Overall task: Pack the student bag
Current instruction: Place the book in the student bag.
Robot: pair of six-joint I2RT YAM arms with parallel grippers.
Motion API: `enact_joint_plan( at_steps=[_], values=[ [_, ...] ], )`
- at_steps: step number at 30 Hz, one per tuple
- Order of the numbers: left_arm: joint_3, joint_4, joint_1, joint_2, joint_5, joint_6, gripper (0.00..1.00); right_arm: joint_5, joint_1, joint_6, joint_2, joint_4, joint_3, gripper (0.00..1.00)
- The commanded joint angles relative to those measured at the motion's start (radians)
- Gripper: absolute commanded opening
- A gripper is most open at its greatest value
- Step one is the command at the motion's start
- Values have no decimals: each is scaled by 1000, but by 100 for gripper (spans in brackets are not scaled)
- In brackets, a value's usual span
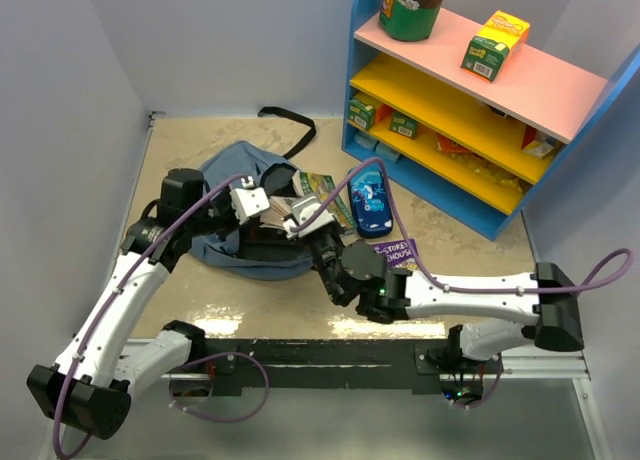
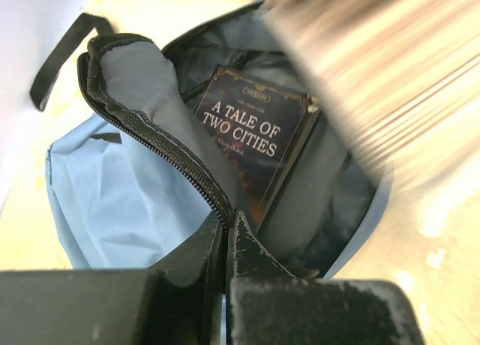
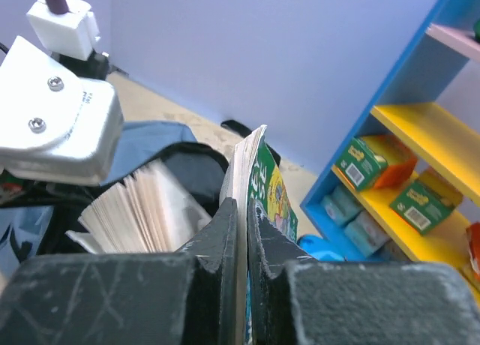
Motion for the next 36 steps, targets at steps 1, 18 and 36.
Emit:
enact_joint_plan(
  at_steps=[1, 18, 36],
  values=[
    [85, -47, -3, -15, 100, -2, 0, -119, -36, -108, 75, 218, 80, 0],
    [119, -32, -3, -6, 99, -28, 0, -447, -30, 503, 198, -79, -255, 51],
    [114, -21, -3, -2, 83, -13, 0, -378, -59, 1232, -45, -555, -265, 94]
  ],
)
